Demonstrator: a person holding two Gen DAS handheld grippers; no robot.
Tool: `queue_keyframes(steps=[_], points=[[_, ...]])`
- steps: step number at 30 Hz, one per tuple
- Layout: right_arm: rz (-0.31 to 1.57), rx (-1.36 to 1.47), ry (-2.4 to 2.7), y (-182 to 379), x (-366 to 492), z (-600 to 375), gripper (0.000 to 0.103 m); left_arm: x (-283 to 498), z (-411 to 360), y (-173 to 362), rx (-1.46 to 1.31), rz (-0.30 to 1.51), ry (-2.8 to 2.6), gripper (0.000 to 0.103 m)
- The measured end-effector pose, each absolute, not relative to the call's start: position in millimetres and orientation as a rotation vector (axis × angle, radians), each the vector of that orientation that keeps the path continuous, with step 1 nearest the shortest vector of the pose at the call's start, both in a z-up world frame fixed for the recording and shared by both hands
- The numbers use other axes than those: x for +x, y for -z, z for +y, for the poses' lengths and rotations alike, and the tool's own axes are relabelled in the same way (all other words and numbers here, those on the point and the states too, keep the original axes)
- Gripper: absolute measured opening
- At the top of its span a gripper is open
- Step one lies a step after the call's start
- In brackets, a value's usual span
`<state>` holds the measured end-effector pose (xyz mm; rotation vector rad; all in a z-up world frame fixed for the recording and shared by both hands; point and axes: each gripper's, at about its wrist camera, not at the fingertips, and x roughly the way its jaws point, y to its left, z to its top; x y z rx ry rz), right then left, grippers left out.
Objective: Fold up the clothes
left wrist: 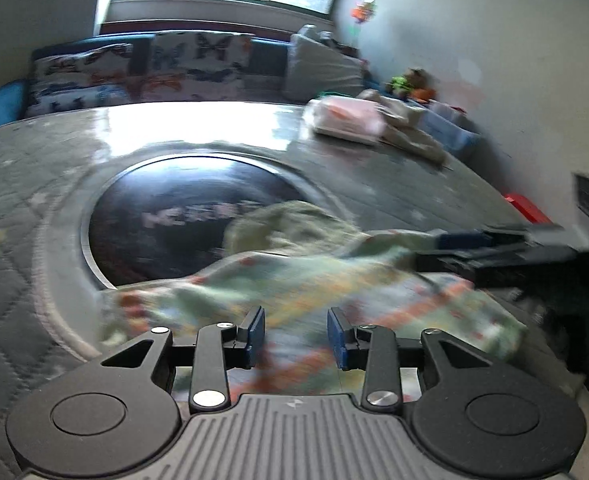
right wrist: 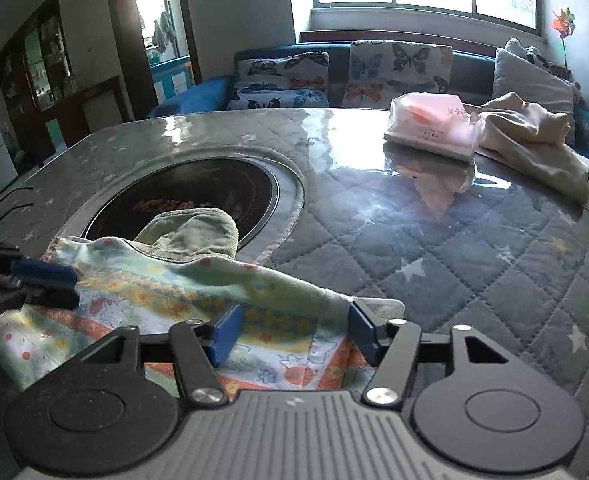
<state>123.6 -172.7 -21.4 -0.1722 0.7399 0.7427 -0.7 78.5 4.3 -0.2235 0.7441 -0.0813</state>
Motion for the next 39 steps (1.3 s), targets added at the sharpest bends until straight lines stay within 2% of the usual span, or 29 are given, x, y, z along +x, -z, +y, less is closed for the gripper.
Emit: queue_keyframes(steps=[7,13,17,27,39], points=[[0.728,-0.182,-0.739,18.3,119.7,-170.2,0.076,4.1,108.1,1.0,-0.269,0.756,-0.005,0.038],[0.696,-0.2,-0.762,11.4,106.6,-163.5,0.082,-16.0,114.2,-11.5,-0.275,0.719,-0.033,0.044],[0.694,-0.213,-0.785,11.6,96.7,-156.4,0.085,-26.5,119.2,-13.3,-0.293,0.723,-0.076,0.051],[0.635,-0.249,-0.816,2.5,66.0,-144.5,0.103,-49.3,126.8,-11.6,-0.315,0.746,-0.144,0.07],[0.559,-0.313,-0.867,-8.4,28.5,-123.8,0.103,-70.0,135.9,-14.8,-0.32,0.727,-0.202,0.094]])
